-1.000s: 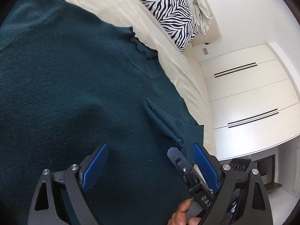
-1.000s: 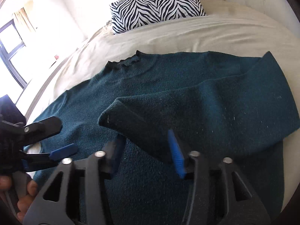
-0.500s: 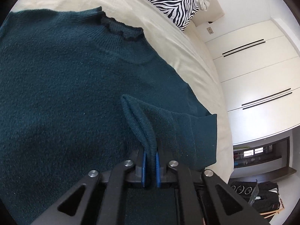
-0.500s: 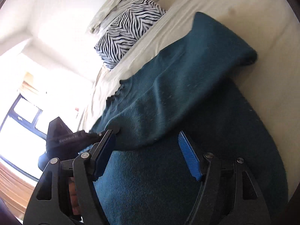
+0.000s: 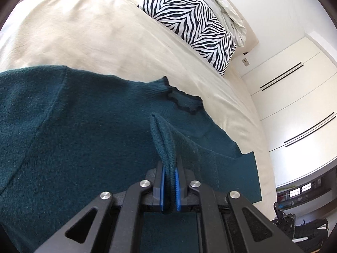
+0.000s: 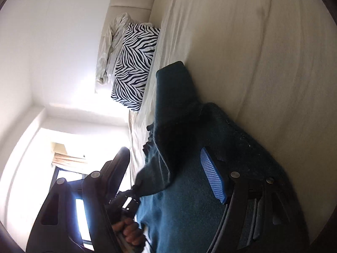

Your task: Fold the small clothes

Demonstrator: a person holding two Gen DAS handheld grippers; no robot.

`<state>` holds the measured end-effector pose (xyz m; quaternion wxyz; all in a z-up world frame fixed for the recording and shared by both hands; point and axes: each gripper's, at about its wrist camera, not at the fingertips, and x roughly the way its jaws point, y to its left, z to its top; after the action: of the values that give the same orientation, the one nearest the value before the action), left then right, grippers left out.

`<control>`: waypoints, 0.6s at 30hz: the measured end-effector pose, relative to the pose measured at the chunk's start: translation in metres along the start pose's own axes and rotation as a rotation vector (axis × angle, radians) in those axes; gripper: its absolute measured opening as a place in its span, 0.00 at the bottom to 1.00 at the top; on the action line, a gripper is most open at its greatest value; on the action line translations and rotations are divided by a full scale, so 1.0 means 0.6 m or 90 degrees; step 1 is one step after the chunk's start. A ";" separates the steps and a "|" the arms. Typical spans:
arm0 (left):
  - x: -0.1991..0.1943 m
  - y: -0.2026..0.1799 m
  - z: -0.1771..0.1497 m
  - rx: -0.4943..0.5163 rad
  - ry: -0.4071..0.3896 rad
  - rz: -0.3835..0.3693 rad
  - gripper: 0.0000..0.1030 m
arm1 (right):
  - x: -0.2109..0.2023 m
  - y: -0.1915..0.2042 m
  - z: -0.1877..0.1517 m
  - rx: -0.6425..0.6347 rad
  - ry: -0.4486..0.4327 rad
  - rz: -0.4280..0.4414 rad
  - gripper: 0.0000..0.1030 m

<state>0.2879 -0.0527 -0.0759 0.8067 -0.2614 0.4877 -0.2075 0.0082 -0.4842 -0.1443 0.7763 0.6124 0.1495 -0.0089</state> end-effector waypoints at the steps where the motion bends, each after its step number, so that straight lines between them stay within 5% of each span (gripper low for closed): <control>1: 0.000 0.007 0.001 0.002 -0.001 0.005 0.08 | 0.002 -0.001 0.007 0.015 -0.003 0.003 0.67; 13: -0.021 0.018 0.009 0.032 -0.071 0.026 0.08 | 0.123 0.027 0.018 0.048 0.051 -0.019 0.68; 18: -0.027 0.037 0.002 0.012 -0.080 0.037 0.08 | 0.132 0.024 0.047 0.047 -0.003 -0.036 0.68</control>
<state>0.2836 -0.0254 -0.0782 0.8440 -0.2521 0.4412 -0.1716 0.0928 -0.4943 -0.1438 0.7529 0.6361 0.1645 -0.0376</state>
